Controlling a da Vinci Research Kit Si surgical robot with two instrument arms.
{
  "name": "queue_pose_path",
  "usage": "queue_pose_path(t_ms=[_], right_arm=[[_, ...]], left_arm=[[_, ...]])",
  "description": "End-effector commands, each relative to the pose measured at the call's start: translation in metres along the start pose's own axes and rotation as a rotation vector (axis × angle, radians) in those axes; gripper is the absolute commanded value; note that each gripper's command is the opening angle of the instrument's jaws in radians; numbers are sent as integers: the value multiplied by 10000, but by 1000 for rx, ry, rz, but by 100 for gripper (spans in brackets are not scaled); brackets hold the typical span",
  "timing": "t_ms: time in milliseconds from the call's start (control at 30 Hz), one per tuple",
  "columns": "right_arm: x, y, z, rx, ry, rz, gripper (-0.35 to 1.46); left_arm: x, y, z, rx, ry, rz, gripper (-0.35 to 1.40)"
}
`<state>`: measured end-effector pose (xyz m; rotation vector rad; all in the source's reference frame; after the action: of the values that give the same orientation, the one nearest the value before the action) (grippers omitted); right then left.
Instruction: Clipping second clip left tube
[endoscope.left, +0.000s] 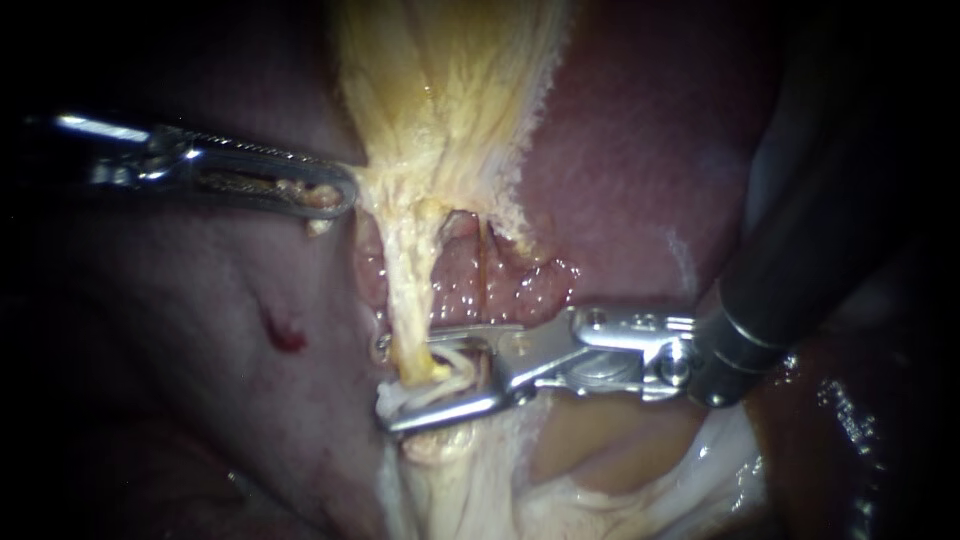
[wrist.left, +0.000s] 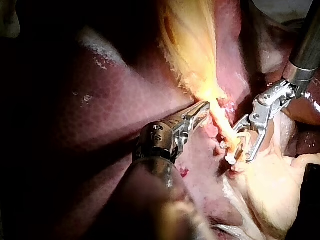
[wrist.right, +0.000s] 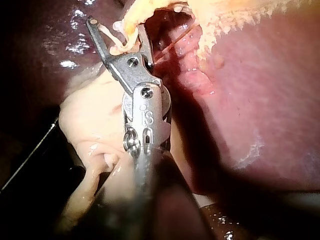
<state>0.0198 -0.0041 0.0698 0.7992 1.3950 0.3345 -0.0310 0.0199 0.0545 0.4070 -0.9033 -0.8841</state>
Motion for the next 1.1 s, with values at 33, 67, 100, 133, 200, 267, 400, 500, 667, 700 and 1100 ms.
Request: queue_pose_path(t_ms=[33,67,100,133,200,267,400,500,667,700,1100], right_arm=[[-1,1,3,-1,-2,-2,48],[-2,2,6,-2,-2,-3,48],[-3,3,9,-3,-2,-4,48],[-5,3,12,-3,-3,-5,48],[-8,3,17,-4,-1,-8,48],[-11,3,21,-3,-2,-4,48],[-13,1,23,6,-3,-8,48],[-12,-3,23,16,1,-10,48],[-10,-13,26,52,7,-4,48],[-9,-17,26,63,9,-7,48],[1,-50,35,142,1,-21,46]], left_arm=[[0,0,0,0,0,0,-35],[0,0,0,0,0,0,-35],[0,0,1,0,0,0,-35],[0,0,1,0,0,0,-35],[0,0,1,0,0,0,-35],[0,0,1,0,0,0,-35],[0,0,1,0,0,0,-35],[0,0,1,0,0,0,-35],[0,1,0,0,0,0,-35],[0,1,0,0,0,0,-35],[1,2,0,1,0,0,-35]])
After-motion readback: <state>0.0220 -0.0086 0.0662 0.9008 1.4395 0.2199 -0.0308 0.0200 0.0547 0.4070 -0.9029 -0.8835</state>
